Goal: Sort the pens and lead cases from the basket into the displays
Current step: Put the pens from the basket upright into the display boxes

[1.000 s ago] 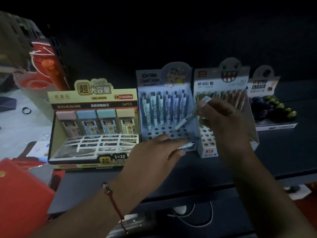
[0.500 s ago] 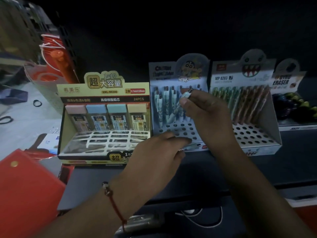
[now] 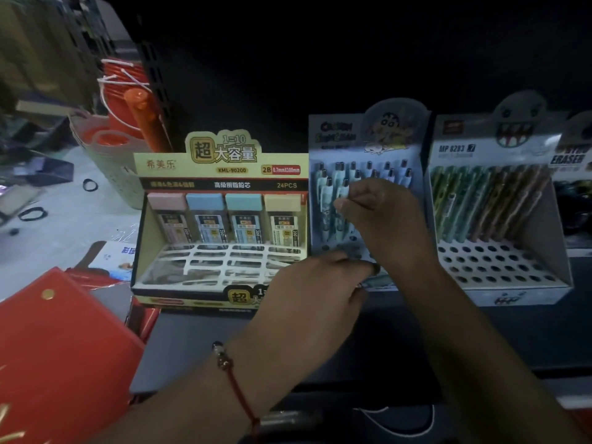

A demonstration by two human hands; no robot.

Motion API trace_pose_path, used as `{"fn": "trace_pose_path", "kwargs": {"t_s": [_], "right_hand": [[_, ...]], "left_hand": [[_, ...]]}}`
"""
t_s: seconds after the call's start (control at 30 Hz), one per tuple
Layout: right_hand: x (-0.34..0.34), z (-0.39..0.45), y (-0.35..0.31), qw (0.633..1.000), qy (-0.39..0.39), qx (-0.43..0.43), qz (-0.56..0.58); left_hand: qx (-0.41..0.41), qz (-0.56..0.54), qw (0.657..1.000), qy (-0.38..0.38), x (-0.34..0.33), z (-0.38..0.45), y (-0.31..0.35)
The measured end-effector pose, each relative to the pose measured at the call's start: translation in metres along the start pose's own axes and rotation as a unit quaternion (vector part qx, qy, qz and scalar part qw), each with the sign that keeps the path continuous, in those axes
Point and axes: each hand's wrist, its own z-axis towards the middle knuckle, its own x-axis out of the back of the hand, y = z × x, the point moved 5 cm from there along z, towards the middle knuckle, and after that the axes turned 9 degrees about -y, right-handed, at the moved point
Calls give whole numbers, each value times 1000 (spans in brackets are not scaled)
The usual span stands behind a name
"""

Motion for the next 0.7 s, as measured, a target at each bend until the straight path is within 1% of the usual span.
{"fn": "trace_pose_path", "kwargs": {"t_s": [0.07, 0.17, 0.33, 0.4, 0.47, 0.53, 0.6, 0.67, 0.7], "right_hand": [[1, 1, 3, 1000, 5, -6, -4], [1, -3, 5, 999, 5, -11, 32], [12, -18, 4, 997, -22, -24, 67], [22, -25, 7, 995, -54, -42, 68], [26, -33, 12, 986, -117, -81, 89], [26, -44, 19, 962, -183, -130, 154], [25, -54, 25, 936, -230, -156, 219], [24, -62, 27, 920, -250, -157, 258], [24, -65, 28, 916, -248, -157, 274]], "left_hand": [[4, -7, 1000, -1, 1, 0, -1], [5, -12, 1000, 0, 2, 1, -1], [11, -3, 1000, 24, 8, -1, -2], [17, -10, 999, 34, 11, -1, -2], [27, -18, 999, 42, 14, 0, -2], [37, -23, 998, 47, 14, 1, -4], [43, -34, 997, 55, 15, 1, -5], [47, -54, 996, 62, 15, 1, -4], [48, -62, 995, 62, 15, 1, -3]]}}
